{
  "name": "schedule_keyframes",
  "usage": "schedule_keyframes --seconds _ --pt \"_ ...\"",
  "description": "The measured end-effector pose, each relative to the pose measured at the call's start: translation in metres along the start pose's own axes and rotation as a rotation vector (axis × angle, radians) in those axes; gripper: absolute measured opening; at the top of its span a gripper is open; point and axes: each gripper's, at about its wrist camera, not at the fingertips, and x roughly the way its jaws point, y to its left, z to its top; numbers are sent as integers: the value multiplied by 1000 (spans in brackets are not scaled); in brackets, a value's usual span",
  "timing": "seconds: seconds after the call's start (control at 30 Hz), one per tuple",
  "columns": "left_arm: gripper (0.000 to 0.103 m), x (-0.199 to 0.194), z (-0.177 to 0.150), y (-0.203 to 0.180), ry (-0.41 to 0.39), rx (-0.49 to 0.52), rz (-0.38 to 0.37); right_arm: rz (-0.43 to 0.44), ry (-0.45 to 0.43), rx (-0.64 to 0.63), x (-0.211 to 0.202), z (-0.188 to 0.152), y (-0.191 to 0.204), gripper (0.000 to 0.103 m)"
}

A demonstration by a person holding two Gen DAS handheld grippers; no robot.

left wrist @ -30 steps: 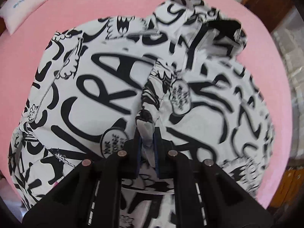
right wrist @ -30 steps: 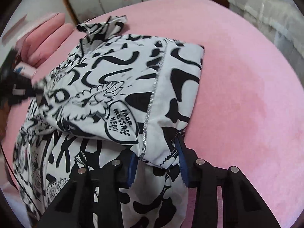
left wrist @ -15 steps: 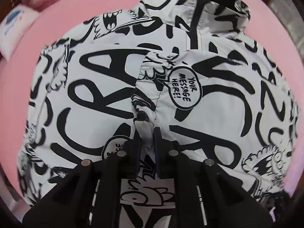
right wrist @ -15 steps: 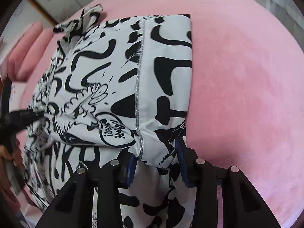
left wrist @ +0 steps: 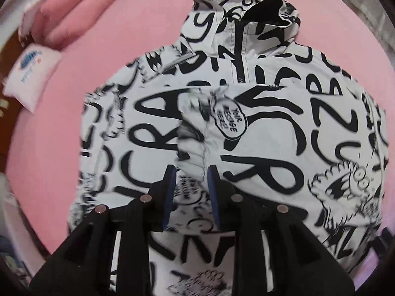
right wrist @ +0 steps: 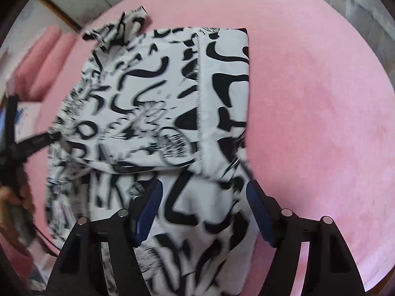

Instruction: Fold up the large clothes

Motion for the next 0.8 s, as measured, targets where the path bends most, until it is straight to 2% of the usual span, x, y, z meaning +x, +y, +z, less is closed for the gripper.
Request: schedule_keyframes --seconds 0.07,0.13,0.17,0.23,0.27,0.33,0.4,0.47,0.5,0.53,0.57,0.6,0.63,0.73,0.8 --pt "23 -13 -6 -3 -14 16 25 38 -31 9 -12 -2 5 72" --pt "24 -26 -11 -4 -21 15 -16 59 -68 9 -23 -6 8 72" --pt "24 -32 -15 -3 -23 10 -52 69 -84 4 -27 -6 13 72" --pt "24 -44 -22 -6 -21 -13 -177 94 -109 -22 -28 -3 23 72" --pt "24 -49 -24 -9 -15 -27 -276 96 -111 -33 -27 -1 25 70" --pt "24 -53 -24 -18 -2 -46 -420 104 -109 -63 -19 7 33 53" --pt "23 -50 -22 -30 29 -66 -516 112 -99 -71 -4 14 37 30" --pt "21 -43 -20 -45 52 -81 -590 162 -79 -57 16 22 38 14" --pt "16 -38 -19 -54 66 -81 -617 177 -77 -48 23 25 38 10" --pt "9 -33 -18 -61 83 -76 -627 193 -75 -41 31 27 38 8" --pt "8 -25 -18 -70 123 -71 -634 227 -69 -35 40 30 39 2" --pt "7 -14 -19 -80 178 -68 -638 248 -59 -35 47 32 41 2" --pt "1 -6 -21 -87 204 -67 -637 259 -53 -40 54 35 44 2" --pt "0 15 -29 -99 253 -70 -610 208 -26 -58 75 39 52 2" --pt "0 29 -34 -103 275 -65 -562 182 1 -65 86 40 52 1"
